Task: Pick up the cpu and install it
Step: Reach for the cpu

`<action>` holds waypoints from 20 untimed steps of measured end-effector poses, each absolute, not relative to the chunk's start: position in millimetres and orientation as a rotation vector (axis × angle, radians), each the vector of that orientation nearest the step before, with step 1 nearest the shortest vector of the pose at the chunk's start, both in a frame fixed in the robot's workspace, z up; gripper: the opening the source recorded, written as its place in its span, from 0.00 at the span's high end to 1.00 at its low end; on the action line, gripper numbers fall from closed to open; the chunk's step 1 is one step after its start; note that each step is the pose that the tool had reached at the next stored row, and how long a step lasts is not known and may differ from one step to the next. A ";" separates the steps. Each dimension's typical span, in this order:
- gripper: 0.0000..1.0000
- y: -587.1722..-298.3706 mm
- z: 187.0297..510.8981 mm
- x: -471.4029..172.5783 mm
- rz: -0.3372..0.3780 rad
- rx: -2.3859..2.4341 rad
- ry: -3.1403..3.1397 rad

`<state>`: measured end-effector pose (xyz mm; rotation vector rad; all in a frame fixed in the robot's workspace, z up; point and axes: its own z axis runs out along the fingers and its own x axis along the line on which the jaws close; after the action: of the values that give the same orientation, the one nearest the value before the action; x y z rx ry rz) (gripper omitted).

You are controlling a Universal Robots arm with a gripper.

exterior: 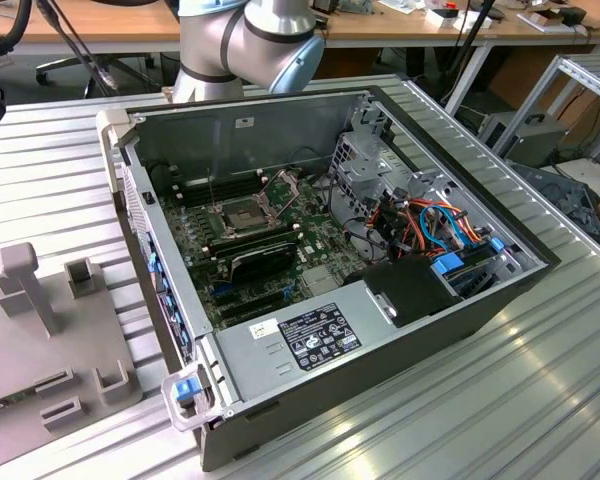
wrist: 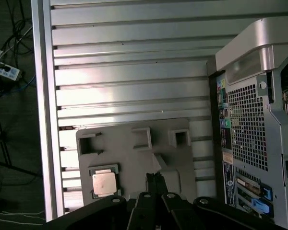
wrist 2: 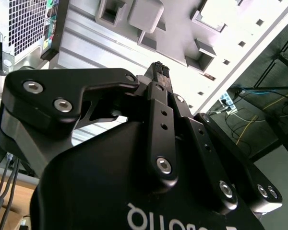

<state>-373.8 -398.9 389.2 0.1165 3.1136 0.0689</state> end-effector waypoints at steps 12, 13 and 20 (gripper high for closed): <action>0.89 -398.9 388.9 -387.8 0.069 0.117 3.114; 0.89 -398.8 388.9 -389.9 0.069 0.117 3.114; 0.89 -398.8 387.8 -397.8 0.069 0.117 3.114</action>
<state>-397.8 -398.8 387.8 0.1167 3.1137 0.0688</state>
